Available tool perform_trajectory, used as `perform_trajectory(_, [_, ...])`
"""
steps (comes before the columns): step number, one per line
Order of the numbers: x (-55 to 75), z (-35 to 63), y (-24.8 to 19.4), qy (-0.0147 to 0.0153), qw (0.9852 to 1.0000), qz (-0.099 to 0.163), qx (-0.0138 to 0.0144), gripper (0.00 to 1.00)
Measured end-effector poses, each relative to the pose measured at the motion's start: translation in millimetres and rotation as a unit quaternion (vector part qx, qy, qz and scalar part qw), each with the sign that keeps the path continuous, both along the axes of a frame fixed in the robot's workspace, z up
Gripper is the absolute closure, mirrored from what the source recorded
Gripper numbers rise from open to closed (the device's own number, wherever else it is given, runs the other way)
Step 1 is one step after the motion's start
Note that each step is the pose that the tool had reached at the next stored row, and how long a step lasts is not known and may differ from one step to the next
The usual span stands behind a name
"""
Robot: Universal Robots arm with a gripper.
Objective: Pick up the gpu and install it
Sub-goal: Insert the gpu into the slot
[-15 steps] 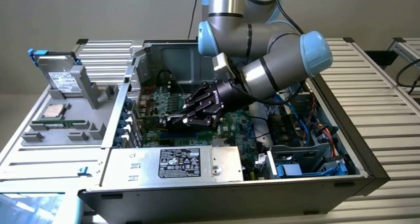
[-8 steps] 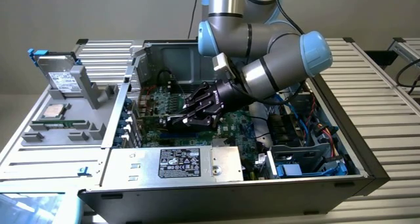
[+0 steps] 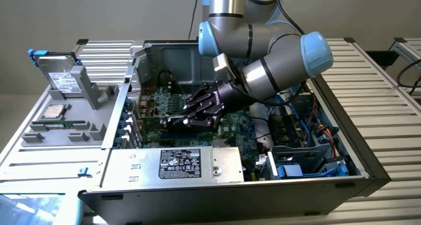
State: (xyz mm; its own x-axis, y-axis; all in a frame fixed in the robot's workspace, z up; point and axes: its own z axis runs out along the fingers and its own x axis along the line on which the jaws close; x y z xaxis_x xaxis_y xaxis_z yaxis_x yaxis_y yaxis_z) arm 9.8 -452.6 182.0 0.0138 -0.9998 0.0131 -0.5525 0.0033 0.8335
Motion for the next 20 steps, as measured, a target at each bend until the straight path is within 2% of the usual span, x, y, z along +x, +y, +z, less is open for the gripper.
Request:
perform_trajectory(2, [0.0,0.0,0.0,0.0000,1.0000,0.000,0.0000,0.72])
perform_trajectory(5, [0.0,0.0,-0.3,0.0001,1.0000,0.000,-0.0015,0.72])
perform_trajectory(7, [0.1,0.0,0.2,0.0002,1.0000,0.000,-0.0038,0.72])
perform_trajectory(20, [-0.4,-1.2,0.3,0.0004,1.0000,0.000,-0.0039,0.72])
